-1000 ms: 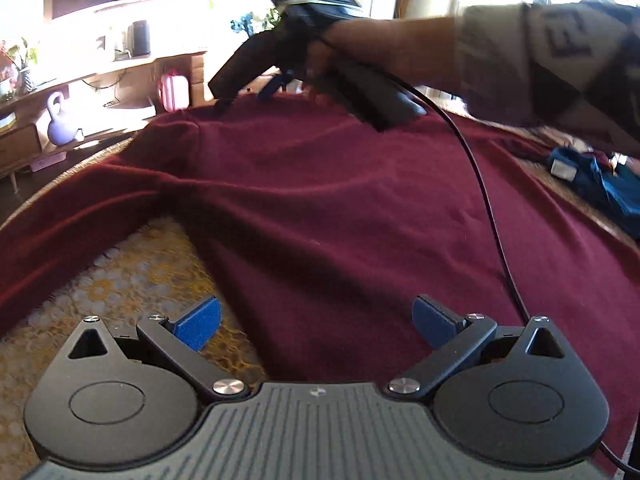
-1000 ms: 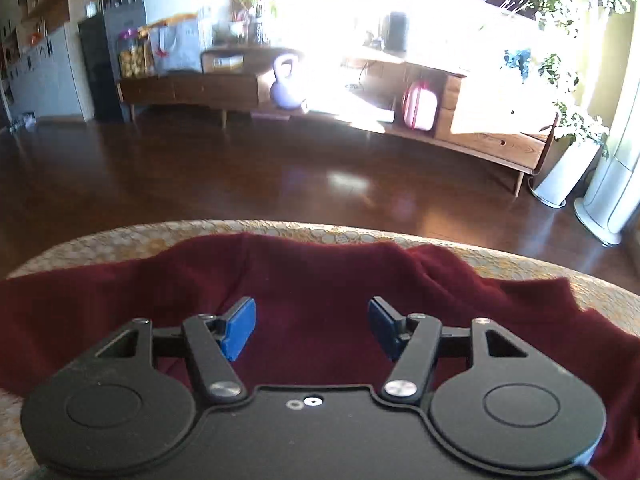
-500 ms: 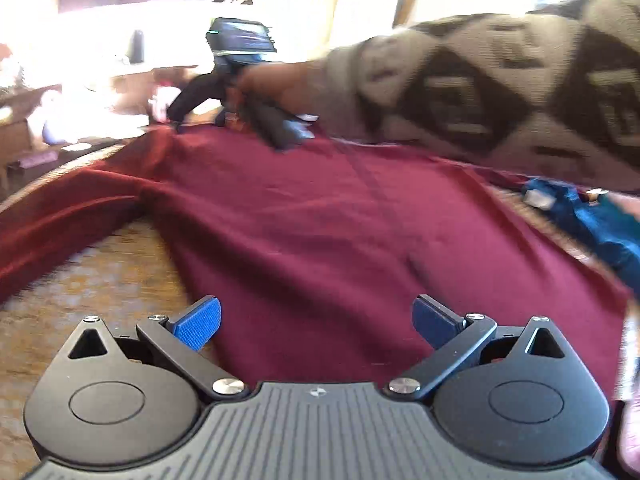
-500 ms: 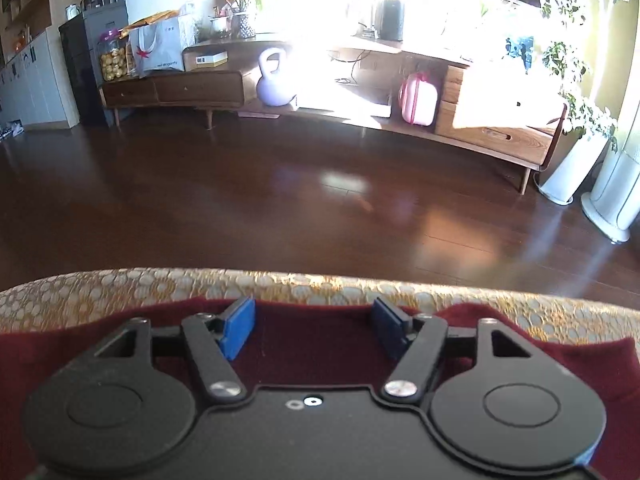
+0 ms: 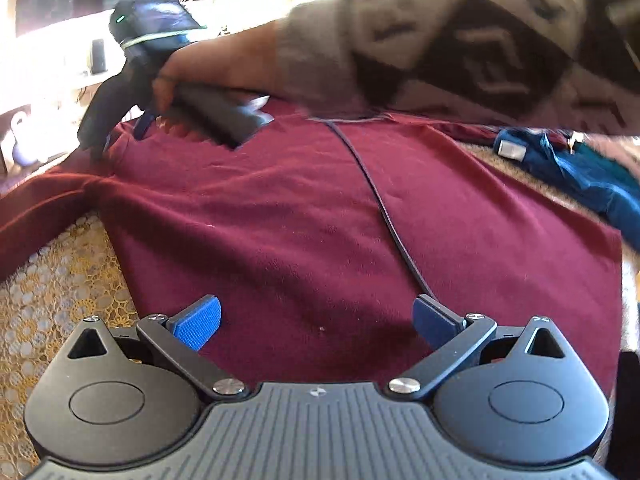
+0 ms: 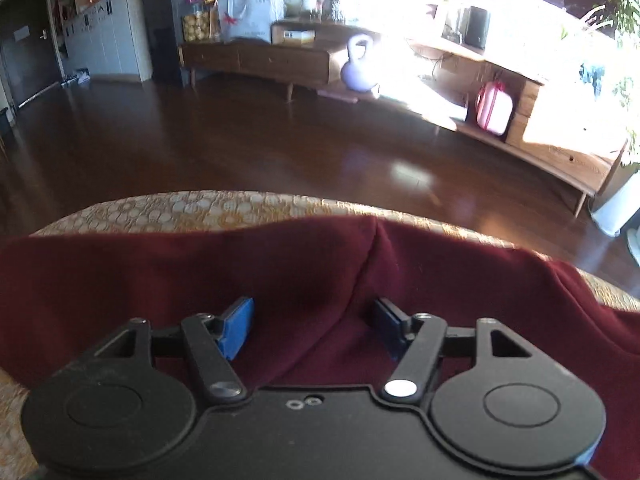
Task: Fold clothes
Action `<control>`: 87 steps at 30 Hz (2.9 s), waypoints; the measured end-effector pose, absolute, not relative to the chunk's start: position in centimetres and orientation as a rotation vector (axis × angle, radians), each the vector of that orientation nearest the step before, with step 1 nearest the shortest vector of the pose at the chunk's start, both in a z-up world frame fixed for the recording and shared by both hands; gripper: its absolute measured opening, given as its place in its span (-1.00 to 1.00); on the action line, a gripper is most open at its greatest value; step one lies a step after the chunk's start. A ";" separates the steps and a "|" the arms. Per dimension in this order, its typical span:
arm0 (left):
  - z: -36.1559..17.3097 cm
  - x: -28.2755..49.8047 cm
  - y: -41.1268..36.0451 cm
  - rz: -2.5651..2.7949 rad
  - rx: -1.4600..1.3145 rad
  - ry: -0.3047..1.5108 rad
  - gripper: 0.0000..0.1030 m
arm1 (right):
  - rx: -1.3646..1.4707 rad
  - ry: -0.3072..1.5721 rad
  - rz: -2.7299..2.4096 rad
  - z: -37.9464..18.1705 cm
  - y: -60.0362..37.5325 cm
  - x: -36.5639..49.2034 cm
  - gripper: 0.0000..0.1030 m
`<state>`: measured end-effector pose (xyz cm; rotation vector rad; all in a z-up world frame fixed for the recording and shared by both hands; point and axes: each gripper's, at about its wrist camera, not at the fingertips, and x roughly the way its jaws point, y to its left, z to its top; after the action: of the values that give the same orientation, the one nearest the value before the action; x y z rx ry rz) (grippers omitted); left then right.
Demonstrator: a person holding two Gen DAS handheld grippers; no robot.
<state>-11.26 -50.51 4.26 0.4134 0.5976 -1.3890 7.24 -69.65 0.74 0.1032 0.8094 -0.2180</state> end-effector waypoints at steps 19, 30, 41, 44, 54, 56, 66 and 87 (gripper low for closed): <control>4.1 -11.3 -50.6 -1.394 0.408 0.594 0.99 | 0.203 0.827 -0.618 1.8 -83.6 -5.5 1.00; 4.0 -11.5 -50.4 -1.388 0.421 0.584 1.00 | 0.329 0.761 -0.678 -1.4 -89.1 -6.0 1.00; 5.0 -12.6 -49.1 -1.333 0.404 0.625 0.99 | 0.243 0.840 -0.479 2.9 -80.0 -12.5 1.00; 5.4 -12.6 -47.9 -1.314 0.359 0.695 0.99 | 0.196 0.842 -0.386 4.0 -75.1 -14.3 1.00; 6.5 -14.0 -44.0 -1.380 0.364 0.767 0.99 | 0.169 0.863 -0.215 4.7 -64.0 -19.3 1.00; 7.4 -13.5 -42.5 -1.392 0.335 0.739 0.99 | 0.195 0.856 -0.230 4.7 -62.7 -20.7 1.00; 11.4 -8.8 -36.3 -1.220 0.158 0.713 0.99 | 0.272 0.784 -0.284 5.8 -59.4 -25.5 1.00; 5.8 -17.8 -38.2 -1.384 0.374 0.839 0.99 | 0.199 0.853 -0.365 1.5 -53.7 -26.7 1.00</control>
<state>-17.81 -38.25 5.85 0.3739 0.8387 -1.3841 -26.73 -53.67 1.47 0.1989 0.8534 -0.3652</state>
